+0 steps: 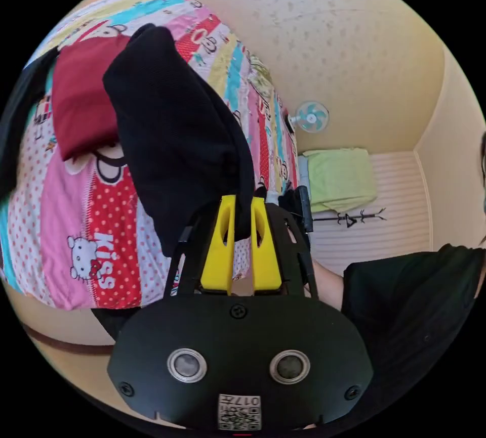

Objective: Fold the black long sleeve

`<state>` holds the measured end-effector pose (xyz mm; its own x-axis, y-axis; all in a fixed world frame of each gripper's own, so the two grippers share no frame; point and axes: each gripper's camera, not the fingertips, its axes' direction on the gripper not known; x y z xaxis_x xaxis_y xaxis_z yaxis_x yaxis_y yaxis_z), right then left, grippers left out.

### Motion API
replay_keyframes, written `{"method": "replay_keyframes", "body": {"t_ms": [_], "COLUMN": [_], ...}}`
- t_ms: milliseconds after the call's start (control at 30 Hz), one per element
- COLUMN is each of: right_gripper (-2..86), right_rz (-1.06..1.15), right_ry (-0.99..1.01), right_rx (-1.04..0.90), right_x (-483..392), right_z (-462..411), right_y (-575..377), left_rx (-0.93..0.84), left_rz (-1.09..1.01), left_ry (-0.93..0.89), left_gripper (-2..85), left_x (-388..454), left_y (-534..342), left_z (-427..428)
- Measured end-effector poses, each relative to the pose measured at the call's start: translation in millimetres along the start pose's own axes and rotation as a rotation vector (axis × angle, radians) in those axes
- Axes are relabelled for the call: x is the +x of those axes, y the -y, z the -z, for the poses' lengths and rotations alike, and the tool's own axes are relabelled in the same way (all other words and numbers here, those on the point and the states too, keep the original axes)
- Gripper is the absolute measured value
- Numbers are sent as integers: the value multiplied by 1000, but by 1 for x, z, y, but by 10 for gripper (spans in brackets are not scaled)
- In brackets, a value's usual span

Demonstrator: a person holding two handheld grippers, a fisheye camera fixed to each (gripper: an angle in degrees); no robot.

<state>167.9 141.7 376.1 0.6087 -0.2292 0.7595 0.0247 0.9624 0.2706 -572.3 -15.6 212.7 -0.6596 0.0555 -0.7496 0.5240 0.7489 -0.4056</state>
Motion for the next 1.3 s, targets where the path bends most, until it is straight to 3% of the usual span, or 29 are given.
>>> {"method": "replay_keyframes", "body": {"t_ms": [167,300,400,533,633,700,833,900,1033,1100,1200,1300], "right_gripper": [13,29,81,185,234,250,251,237,211,202,188,175], "right_rz": [-144,-175,-217,-374,-489,-534,-564,-524,-92,47,231,410], "right_ry": [48,148,368,773,893,946,1191,1294,1063,1034,1072,1051], "right_rx": [-107,-155,-142,-118,-124,-105,-19,1,6,44,161,315], "right_x": [81,117,143,174,182,183,175,166,122,112,123,153], "right_z": [22,30,30,5,-18,-30,-41,-30,67,116,203,304], "right_y": [-51,-79,-99,-125,-142,-150,-153,-149,-141,-144,-151,-171], "left_rx": [-164,123,118,-152,-154,-197,-245,-265,-192,-165,-115,-100], "left_rz": [29,186,334,443,490,528,329,250,191,118,134,247], "left_ry": [-33,108,268,120,108,-82,-73,-81,-153,-341,-483,-355], "left_gripper": [105,135,176,170,111,84,73,72,86,87,85,86], "left_x": [6,-37,-86,-145,-148,-134,-49,10,69,98,116,104], "left_y": [-16,-51,-64,-73,-80,-85,-88,-95,-93,-89,-89,-91], "left_z": [-93,-48,-38,-95,-97,-98,-81,-68,-23,3,32,55]}}
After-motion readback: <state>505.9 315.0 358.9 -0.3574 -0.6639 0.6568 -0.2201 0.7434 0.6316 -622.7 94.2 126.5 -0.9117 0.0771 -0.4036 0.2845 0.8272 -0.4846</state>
